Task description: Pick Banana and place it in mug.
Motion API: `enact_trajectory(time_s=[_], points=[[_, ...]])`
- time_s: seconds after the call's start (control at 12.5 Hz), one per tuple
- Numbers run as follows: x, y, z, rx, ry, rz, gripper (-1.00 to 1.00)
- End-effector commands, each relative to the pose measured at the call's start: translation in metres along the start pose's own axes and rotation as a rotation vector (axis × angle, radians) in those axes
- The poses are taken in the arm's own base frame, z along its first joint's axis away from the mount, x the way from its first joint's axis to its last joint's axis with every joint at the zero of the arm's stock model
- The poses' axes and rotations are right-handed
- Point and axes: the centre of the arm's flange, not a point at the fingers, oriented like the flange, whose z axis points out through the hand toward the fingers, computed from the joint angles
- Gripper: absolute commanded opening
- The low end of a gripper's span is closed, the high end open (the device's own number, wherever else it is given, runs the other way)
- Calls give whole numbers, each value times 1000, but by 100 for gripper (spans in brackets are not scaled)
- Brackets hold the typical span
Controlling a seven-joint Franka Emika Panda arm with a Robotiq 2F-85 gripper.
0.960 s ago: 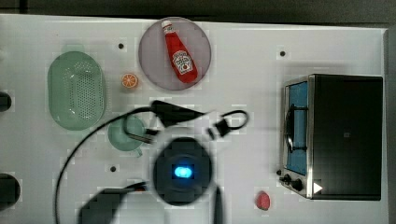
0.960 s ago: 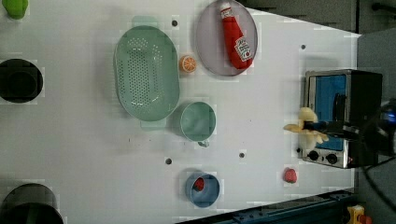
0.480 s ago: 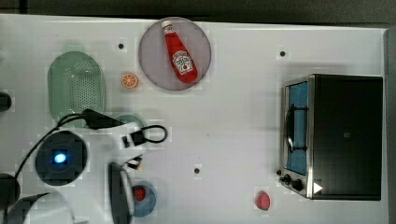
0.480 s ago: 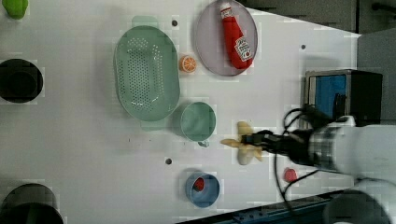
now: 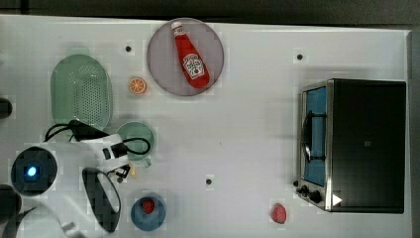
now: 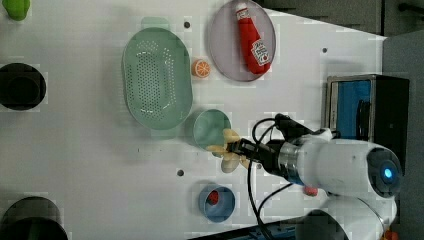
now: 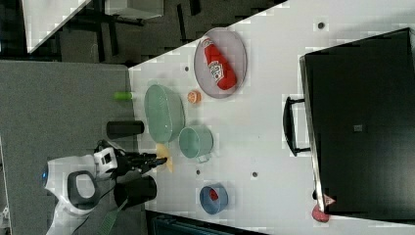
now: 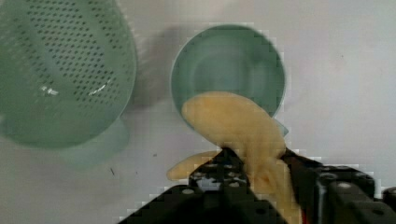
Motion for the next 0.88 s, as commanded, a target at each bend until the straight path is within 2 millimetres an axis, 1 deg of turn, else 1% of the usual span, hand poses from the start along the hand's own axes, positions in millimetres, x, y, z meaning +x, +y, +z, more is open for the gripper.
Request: enact_trajectory(time_s=[0.08,0.24,0.32,0.4,0.48,0.56,0.72,0.8,0.88], points=[[20,5,17,23,6,141,-37],[24,3,34,35,-9,149,-37],[26,4,41,36,-14,159,-33],[28,2,42,57,-5,161,-15],[28,1,44,64,-3,160,7],[26,2,47,60,-8,159,29],[30,4,46,62,-5,170,74],[30,6,48,56,-9,173,100],[33,6,46,64,-3,178,100]])
